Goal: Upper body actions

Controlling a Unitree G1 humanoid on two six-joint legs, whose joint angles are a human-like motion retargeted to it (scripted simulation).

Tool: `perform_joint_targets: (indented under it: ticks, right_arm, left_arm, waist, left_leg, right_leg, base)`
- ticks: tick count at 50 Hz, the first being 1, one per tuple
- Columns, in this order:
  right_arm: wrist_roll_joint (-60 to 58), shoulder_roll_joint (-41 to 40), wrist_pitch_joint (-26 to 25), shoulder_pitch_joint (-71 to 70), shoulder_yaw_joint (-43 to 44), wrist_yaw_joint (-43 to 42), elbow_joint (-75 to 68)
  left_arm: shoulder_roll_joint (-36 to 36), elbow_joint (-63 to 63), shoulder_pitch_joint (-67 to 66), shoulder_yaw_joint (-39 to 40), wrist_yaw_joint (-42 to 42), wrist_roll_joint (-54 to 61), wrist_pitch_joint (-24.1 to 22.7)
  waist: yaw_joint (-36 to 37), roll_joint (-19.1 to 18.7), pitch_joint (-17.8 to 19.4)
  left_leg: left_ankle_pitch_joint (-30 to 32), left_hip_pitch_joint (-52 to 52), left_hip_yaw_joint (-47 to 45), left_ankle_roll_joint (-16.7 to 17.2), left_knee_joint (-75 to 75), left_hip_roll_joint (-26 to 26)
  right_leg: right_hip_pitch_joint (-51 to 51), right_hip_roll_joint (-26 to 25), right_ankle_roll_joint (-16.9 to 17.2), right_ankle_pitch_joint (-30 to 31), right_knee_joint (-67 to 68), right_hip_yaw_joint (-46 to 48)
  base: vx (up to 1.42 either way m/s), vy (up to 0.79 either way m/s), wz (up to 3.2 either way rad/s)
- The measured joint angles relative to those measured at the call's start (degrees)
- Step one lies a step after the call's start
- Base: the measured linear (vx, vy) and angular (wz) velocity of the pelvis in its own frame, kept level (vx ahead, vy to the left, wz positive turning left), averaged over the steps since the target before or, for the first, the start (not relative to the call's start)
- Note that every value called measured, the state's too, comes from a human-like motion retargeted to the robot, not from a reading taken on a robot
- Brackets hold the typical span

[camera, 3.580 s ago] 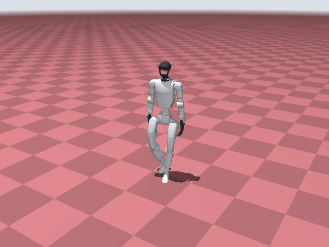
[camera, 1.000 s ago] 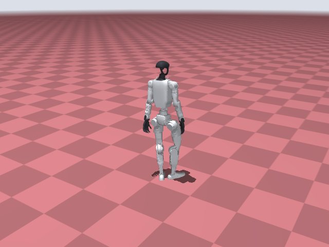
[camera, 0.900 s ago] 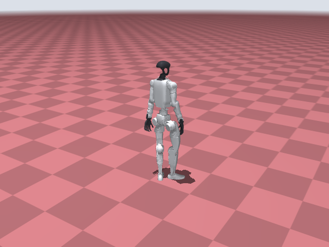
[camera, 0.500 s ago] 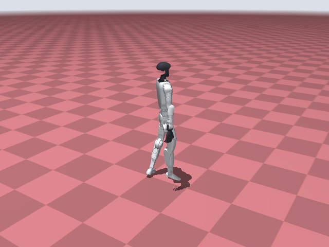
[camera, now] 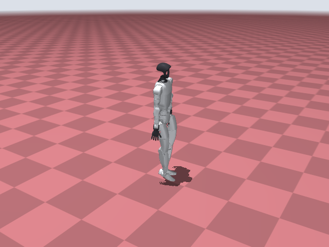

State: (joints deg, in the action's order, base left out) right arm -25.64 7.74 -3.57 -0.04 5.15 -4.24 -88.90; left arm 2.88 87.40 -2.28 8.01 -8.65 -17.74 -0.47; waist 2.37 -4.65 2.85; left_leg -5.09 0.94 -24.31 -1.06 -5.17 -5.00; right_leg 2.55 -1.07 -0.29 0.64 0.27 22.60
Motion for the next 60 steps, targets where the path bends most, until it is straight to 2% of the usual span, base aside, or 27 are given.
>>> perform_joint_targets:
  ticks: [2, 5, 12, 20, 22, 24, 27, 29, 30, 33, 35, 36, 37, 38, 40, 43, 46, 48, 50, 52, 55, 58, 60]
  right_arm:
    - [4.2, 0.7, 0.3, 0.0, 0.6, 0.2, -2.9]
    - [8.0, 1.5, -0.3, 1.2, 2.0, 1.7, -5.4]
    - [8.7, 2.4, -0.3, 3.3, 2.1, 1.6, -5.5]
    - [1.5, 1.7, -1.9, 3.0, -1.7, 4.2, -1.1]
    - [-1.1, 1.5, -2.1, 3.6, -2.5, 5.6, 1.8]
    - [-4.1, 1.4, -2.5, 3.8, -3.5, 6.2, 4.2]
    - [-8.6, 0.5, -2.8, 4.3, -3.8, 4.5, 6.8]
    - [-9.2, -0.2, -1.9, 4.8, -4.0, 3.9, 7.8]
    - [-8.8, -0.5, -1.3, 4.9, -4.1, 4.1, 8.2]
    - [-7.6, -1.5, -1.3, 5.2, -4.6, 5.4, 7.2]
    - [-7.9, -2.2, -2.1, 5.2, -4.4, 6.2, 5.3]
    - [-8.3, -2.5, -2.4, 4.7, -4.0, 6.2, 4.5]
    - [-8.5, -2.8, -2.6, 4.3, -3.6, 6.1, 3.8]
    - [-8.6, -3.0, -2.8, 3.8, -3.5, 5.7, 3.5]
    - [-8.8, -2.7, -2.2, 3.3, -3.3, 4.9, 3.8]
    - [-9.6, -1.0, -1.3, 3.2, -2.4, 4.2, 4.5]
    - [-8.1, 0.5, -1.1, 3.4, -1.4, 4.3, 4.5]
    - [-5.1, 1.2, -0.7, 3.5, -0.1, 4.8, 4.5]
    - [-1.3, 1.6, 0.4, 3.8, 1.5, 5.5, 4.7]
    - [2.3, 1.9, 1.2, 4.2, 2.0, 6.5, 4.7]
    - [5.2, 1.5, 0.9, 4.1, 2.9, 6.6, 3.1]
    - [6.1, 0.8, 0.7, 3.5, 2.8, 7.0, 1.6]
    - [5.2, 0.4, 0.6, 3.5, 1.5, 8.0, 2.1]
  left_arm:
    - [0.5, -0.6, 0.0, 0.1, 0.1, 0.2, -0.3]
    - [1.4, -1.6, -0.8, -0.1, -0.2, -1.3, -0.6]
    - [1.7, -3.1, 0.7, -0.1, -0.6, -1.4, -0.5]
    - [-0.4, -9.1, 3.8, -3.0, -1.6, -0.1, -1.3]
    - [-0.9, -10.3, 3.5, -4.9, -1.8, 0.4, -2.3]
    - [-1.1, -10.2, 3.0, -6.2, -1.4, 0.5, -3.3]
    - [-0.9, -8.2, 2.3, -7.3, -0.1, -0.2, -3.2]
    - [-0.4, -5.9, 2.6, -7.7, 0.7, -1.0, -2.7]
    - [0.1, -4.6, 3.1, -7.6, 1.0, -1.7, -2.5]
    - [1.2, -1.2, 3.7, -5.4, 3.2, -4.1, -0.7]
    - [1.8, 0.7, 3.0, -3.4, 5.3, -4.6, 0.0]
    - [2.1, 1.4, 2.4, -2.6, 5.9, -3.6, -0.4]
    - [2.5, 1.9, 1.8, -1.7, 6.2, -2.5, -0.8]
    - [2.9, 2.2, 1.1, -0.6, 5.9, -1.2, -1.3]
    - [3.3, 2.6, -0.7, 1.8, 5.0, 0.8, -1.4]
    - [2.8, 4.4, -3.7, 5.3, 4.9, 2.2, -0.7]
    - [2.8, 7.8, -5.7, 7.6, 5.9, 3.9, 0.2]
    - [2.9, 9.2, -5.9, 7.8, 6.0, 4.8, 0.9]
    - [3.0, 9.2, -5.5, 7.4, 5.7, 4.9, 1.3]
    - [3.2, 8.0, -4.7, 7.7, 4.7, 3.7, 1.6]
    - [3.8, 5.0, -3.3, 7.6, 3.1, 2.1, 1.8]
    - [4.4, 2.4, -0.9, 6.1, 2.9, 2.7, 1.2]
    - [4.5, 1.0, 0.7, 5.0, 2.6, 3.4, 0.7]
  waist:
    - [-0.1, 0.4, 0.6]
    - [-1.1, 0.5, -0.7]
    - [0.6, 1.4, -0.9]
    - [5.9, 2.8, 3.4]
    - [7.8, 3.3, 3.6]
    - [8.3, 3.0, 3.2]
    - [4.4, 2.0, 1.8]
    - [0.6, 1.7, 1.0]
    - [-1.2, 2.0, 0.8]
    - [0.1, 5.1, -1.0]
    - [2.4, 6.9, -2.5]
    - [3.6, 7.7, -2.8]
    - [4.8, 8.2, -3.2]
    - [5.9, 7.9, -3.5]
    - [8.3, 7.2, -3.5]
    - [9.9, 5.6, -4.9]
    - [7.6, 3.9, -6.9]
    - [5.6, 1.9, -6.9]
    - [4.1, -0.8, -5.6]
    - [2.7, -2.7, -4.2]
    - [2.5, -1.6, -3.5]
    - [3.2, 0.8, -3.3]
    - [2.4, 1.9, -2.6]
  left_leg:
    - [0.1, -1.2, -1.0, 0.2, 0.8, 0.1]
    - [0.0, -1.7, -0.8, 0.4, 1.2, 0.3]
    - [0.7, 0.1, 2.0, 0.1, 0.3, 0.2]
    - [4.6, 4.6, 8.0, -1.7, -0.9, -3.0]
    - [1.3, 3.7, -3.8, -2.8, 0.1, -1.0]
    - [-1.0, 2.4, -13.7, -1.6, 1.1, 1.4]
    - [-2.3, 1.9, -21.1, -0.9, 0.7, 4.1]
    - [-3.0, 2.1, -24.5, -1.8, -1.3, 5.5]
    - [-3.6, 1.9, -26.9, -2.4, -2.3, 5.7]
    - [-4.8, -1.5, -41.9, -4.1, -3.7, 5.3]
    - [-4.2, -3.1, -43.7, -4.3, -4.5, 4.6]
    - [-2.8, -2.9, -41.1, -4.5, -4.8, 4.1]
    - [-1.4, -3.0, -39.0, -3.5, -4.6, 3.7]
    - [-0.1, -3.3, -38.0, -0.4, -3.3, 3.6]
    - [-0.1, -3.7, -34.0, 0.6, 0.6, 2.6]
    - [-2.0, -4.2, -34.5, -0.9, 3.4, 1.1]
    - [-2.4, -3.0, -30.1, -0.9, 3.3, 1.8]
    - [-2.8, -2.3, -26.3, -1.7, 2.6, 3.3]
    - [-3.2, -2.3, -21.8, -2.6, 1.5, 5.8]
    - [-3.6, -2.1, -17.4, -2.9, -0.3, 8.5]
    - [-3.7, -0.4, -12.5, -3.7, -1.9, 8.0]
    - [-2.8, 2.1, -8.0, -4.5, -2.4, 6.5]
    - [-1.9, 3.2, -4.2, -4.9, -2.5, 5.7]
  right_leg:
    - [-0.5, -0.3, -0.4, 0.0, 0.3, -1.1]
    - [-0.8, -0.7, -1.2, -0.4, 0.2, -0.7]
    - [-1.4, -0.5, -3.0, -1.9, 0.0, 1.6]
    - [-3.2, 3.8, -3.8, -5.9, 0.6, 11.9]
    - [-3.1, 5.6, -3.5, -7.7, 1.7, 15.3]
    - [-3.3, 6.6, -3.1, -10.1, 3.4, 19.0]
    - [-4.7, 8.4, -1.7, -13.5, 6.0, 28.0]
    - [-7.6, 9.1, -0.3, -14.4, 5.5, 38.1]
    - [-9.3, 8.7, 0.3, -14.6, 4.3, 43.2]
    - [-12.0, 9.3, 2.5, -14.0, 1.5, 51.9]
    - [-13.3, 9.8, 4.0, -13.1, 0.5, 56.2]
    - [-13.8, 9.4, 4.5, -12.7, -0.3, 57.5]
    - [-14.2, 8.9, 4.9, -12.5, -0.8, 58.5]
    - [-14.5, 7.7, 5.2, -12.4, -1.1, 58.8]
    - [-15.3, 6.7, 5.3, -12.2, -0.8, 58.7]
    - [-15.8, 6.9, 5.0, -11.0, 0.8, 58.1]
    - [-16.3, 7.4, 4.7, -7.6, 3.4, 59.0]
    - [-17.4, 7.3, 2.7, -4.0, 5.9, 59.5]
    - [-18.8, 7.1, -1.3, -1.0, 9.9, 57.8]
    - [-18.3, 8.7, -5.3, -0.7, 17.1, 51.5]
    - [-9.7, 12.6, -3.1, -3.7, 29.4, 30.3]
    - [-2.8, 7.7, -1.4, -6.7, 29.2, 14.0]
    - [-0.8, 4.7, -1.7, -7.7, 25.2, 7.6]
  base:
    - [0.10, -0.03, -0.43]
    - [0.22, -0.04, -0.05]
    - [0.08, -0.04, 0.38]
    - [-0.04, -0.04, 1.54]
    - [0.00, 0.04, 2.06]
    - [0.01, 0.07, 2.58]
    - [0.10, 0.10, 3.70]
    - [0.14, 0.06, 4.30]
    - [0.24, 0.13, 3.88]
    - [0.35, 0.12, 2.66]
    - [0.42, 0.05, 1.74]
    - [0.53, 0.18, 1.27]
    - [0.53, 0.23, 0.87]
    - [0.43, 0.15, 0.57]
    - [0.35, 0.15, 0.22]
    - [0.41, 0.31, 0.34]
    - [0.39, 0.32, 1.12]
    - [0.25, 0.21, 1.72]
    - [0.24, 0.14, 1.83]
    - [0.30, 0.09, 1.79]
    - [0.23, -0.01, 1.48]
    - [0.14, -0.11, 1.43]
    - [0.09, -0.15, 1.78]
